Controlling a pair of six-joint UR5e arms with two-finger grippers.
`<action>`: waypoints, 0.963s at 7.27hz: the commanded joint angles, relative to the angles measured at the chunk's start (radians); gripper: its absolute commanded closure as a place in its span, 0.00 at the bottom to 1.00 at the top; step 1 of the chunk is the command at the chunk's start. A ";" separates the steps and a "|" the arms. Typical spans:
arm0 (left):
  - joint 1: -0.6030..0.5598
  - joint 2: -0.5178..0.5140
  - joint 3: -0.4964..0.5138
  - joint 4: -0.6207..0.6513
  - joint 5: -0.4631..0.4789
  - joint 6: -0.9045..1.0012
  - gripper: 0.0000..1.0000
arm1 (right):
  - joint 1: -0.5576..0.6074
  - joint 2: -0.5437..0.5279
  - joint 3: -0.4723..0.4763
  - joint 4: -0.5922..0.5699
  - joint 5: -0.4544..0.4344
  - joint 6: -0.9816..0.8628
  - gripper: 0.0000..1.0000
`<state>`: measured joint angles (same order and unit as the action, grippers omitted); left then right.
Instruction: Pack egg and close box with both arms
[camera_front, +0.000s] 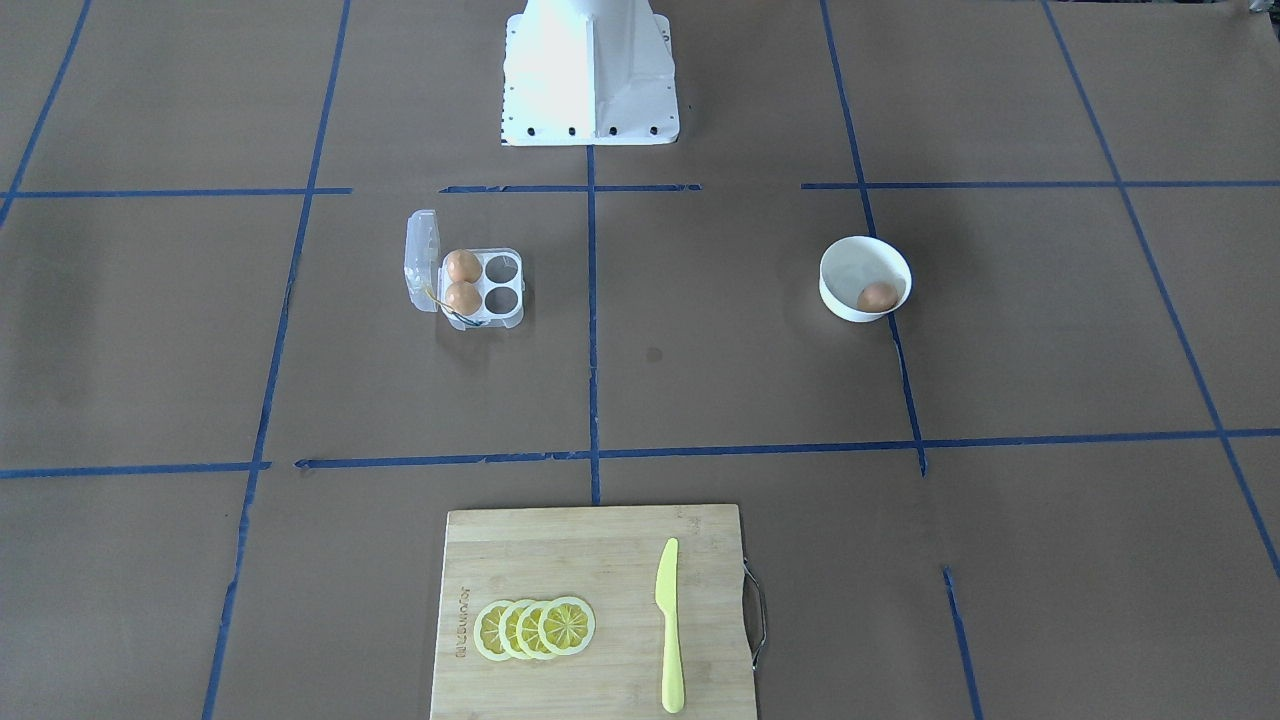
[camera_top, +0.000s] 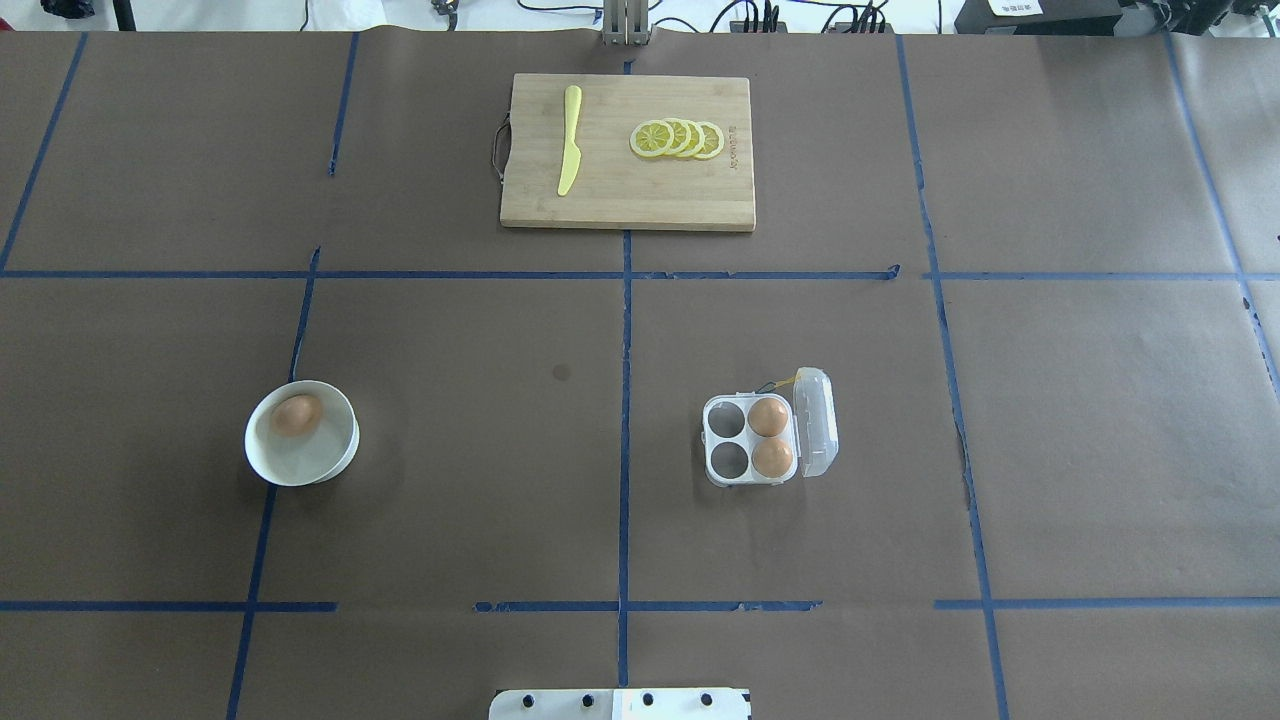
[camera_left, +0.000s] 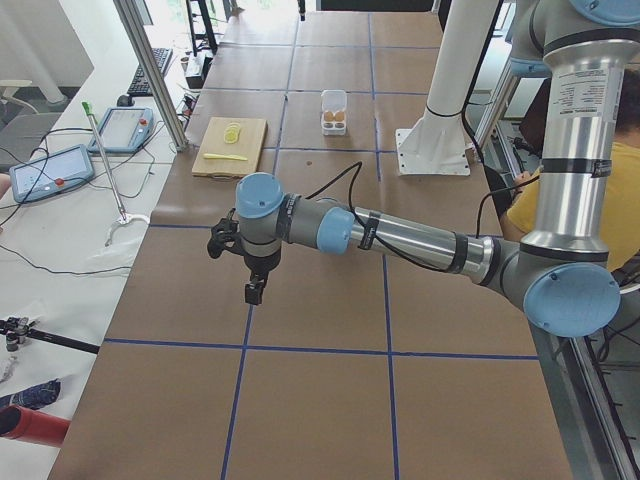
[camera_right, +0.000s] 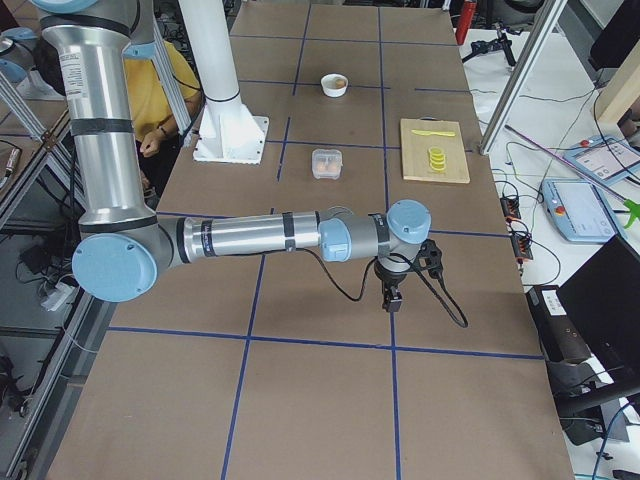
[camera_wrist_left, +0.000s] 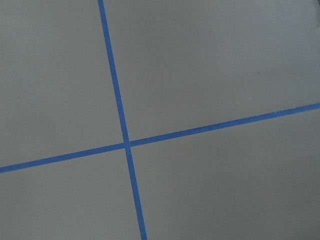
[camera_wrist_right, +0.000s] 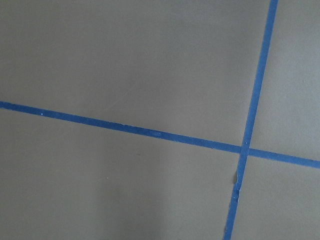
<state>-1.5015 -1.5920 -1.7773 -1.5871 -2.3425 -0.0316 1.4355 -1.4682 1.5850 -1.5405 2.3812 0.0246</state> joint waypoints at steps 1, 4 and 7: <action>0.035 -0.018 0.013 0.001 -0.001 -0.010 0.00 | 0.000 -0.009 -0.005 0.005 -0.005 -0.008 0.00; 0.047 -0.020 0.015 -0.002 0.008 -0.008 0.00 | 0.000 -0.009 0.000 0.005 -0.004 0.004 0.00; 0.047 -0.022 0.021 -0.008 0.000 -0.008 0.00 | 0.000 -0.012 -0.007 0.005 0.000 0.006 0.00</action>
<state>-1.4543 -1.6167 -1.7553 -1.5933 -2.3401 -0.0380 1.4358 -1.4790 1.5819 -1.5355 2.3793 0.0300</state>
